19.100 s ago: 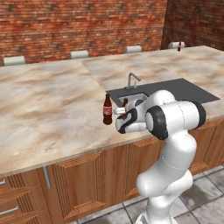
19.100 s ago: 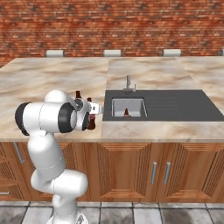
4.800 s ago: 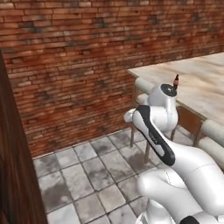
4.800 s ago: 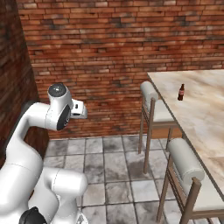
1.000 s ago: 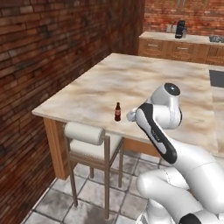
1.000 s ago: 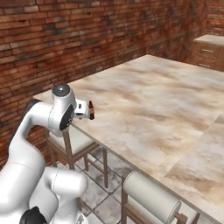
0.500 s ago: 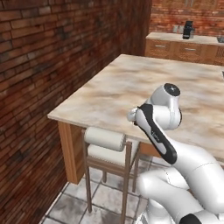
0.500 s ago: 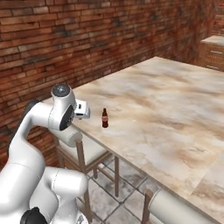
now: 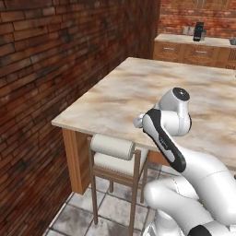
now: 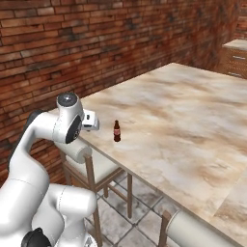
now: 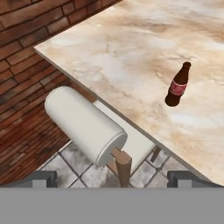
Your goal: Place the large bottle from the dining counter next to the other large bottle outside the sink, and place the small bottle from the dining counter next to the other small bottle inside the sink.
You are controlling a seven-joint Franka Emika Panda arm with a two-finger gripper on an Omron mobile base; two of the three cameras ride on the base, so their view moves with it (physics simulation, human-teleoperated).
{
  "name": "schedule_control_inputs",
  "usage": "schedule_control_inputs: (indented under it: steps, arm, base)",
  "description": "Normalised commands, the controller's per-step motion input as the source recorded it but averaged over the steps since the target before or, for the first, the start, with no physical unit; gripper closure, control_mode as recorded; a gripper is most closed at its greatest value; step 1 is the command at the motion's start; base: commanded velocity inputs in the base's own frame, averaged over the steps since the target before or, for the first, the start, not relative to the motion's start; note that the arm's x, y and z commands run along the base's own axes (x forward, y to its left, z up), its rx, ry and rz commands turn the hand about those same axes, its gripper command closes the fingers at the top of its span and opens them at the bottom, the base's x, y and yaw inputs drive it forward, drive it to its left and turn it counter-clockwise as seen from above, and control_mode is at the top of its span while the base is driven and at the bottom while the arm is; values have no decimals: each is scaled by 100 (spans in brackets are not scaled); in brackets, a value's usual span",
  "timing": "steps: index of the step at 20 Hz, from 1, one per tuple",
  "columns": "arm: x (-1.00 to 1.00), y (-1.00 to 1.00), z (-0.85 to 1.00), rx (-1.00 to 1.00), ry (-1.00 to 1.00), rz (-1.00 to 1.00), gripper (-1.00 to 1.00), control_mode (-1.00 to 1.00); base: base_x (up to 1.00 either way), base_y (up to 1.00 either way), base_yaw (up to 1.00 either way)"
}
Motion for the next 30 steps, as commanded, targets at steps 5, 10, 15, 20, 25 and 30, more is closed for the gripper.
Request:
schedule_control_inputs:
  steps: [5, 10, 15, 20, 25, 30]
  arm:
    - [0, 0, 0, 0, 0, 0, -100, 100]
    - [0, 0, 0, 0, 0, 0, -100, 100]
    - [1, 0, -1, 0, 0, 0, -100, -100]
    - [0, -18, 0, 0, 0, -3, -100, -100]
    - [6, -17, 0, -1, 0, -5, -100, -100]
    - [12, 0, 0, -4, 0, -5, -100, -100]
  base:
    - [7, 0, 0]
    - [11, 0, 0]
    - [0, 0, 0]
    - [0, 0, 0]
    - [0, 0, 0]
    - [0, 0, 0]
